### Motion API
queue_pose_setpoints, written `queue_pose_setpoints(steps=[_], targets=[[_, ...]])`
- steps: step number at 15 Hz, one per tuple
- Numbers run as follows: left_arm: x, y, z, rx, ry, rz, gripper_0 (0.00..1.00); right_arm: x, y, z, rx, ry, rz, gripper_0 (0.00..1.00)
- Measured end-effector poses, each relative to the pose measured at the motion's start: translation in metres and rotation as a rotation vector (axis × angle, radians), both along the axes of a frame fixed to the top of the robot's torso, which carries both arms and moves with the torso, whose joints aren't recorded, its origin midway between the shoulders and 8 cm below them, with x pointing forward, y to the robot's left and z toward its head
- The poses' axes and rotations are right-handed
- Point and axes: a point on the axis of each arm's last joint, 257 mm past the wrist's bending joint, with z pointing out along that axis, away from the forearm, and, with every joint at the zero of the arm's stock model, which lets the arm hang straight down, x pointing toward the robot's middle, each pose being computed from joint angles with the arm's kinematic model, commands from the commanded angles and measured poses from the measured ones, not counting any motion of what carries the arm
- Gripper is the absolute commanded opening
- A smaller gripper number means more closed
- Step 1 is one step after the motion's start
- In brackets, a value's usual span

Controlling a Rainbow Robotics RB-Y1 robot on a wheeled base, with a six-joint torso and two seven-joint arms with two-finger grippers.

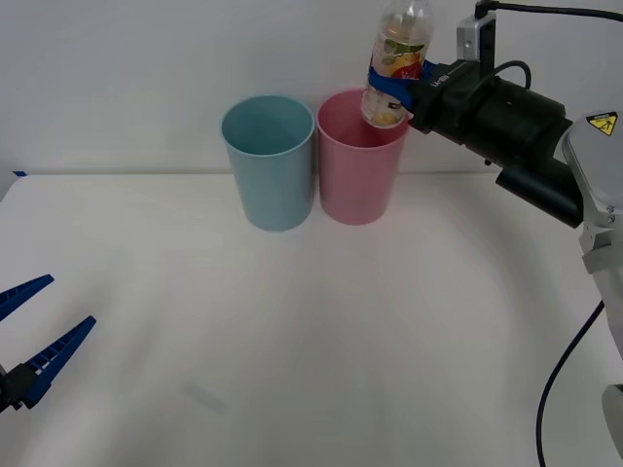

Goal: Grasp the object on the table and drop it into the matching bin: aluminum can to the light blue bin, PET bottle to the pink bin.

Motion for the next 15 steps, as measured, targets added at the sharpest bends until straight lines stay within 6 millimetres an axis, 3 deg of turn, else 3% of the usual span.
queue_pose_setpoints(steps=[8, 13, 14, 15], targets=[[0.0, 0.0, 0.0, 0.0, 0.0, 0.0, 1.0, 0.037, -0.007, -0.007, -0.011, 0.055, -0.042, 0.0], [0.0, 0.0, 0.0, 0.0, 0.0, 0.0, 1.0, 0.039, -0.006, -0.012, -0.029, 0.064, -0.037, 0.0], [0.0, 0.0, 0.0, 0.0, 0.0, 0.0, 1.0, 0.038, -0.004, -0.013, -0.032, 0.065, -0.034, 0.04], [0.0, 0.0, 0.0, 0.0, 0.0, 0.0, 1.0, 0.038, -0.004, -0.014, -0.035, 0.066, -0.032, 0.15]])
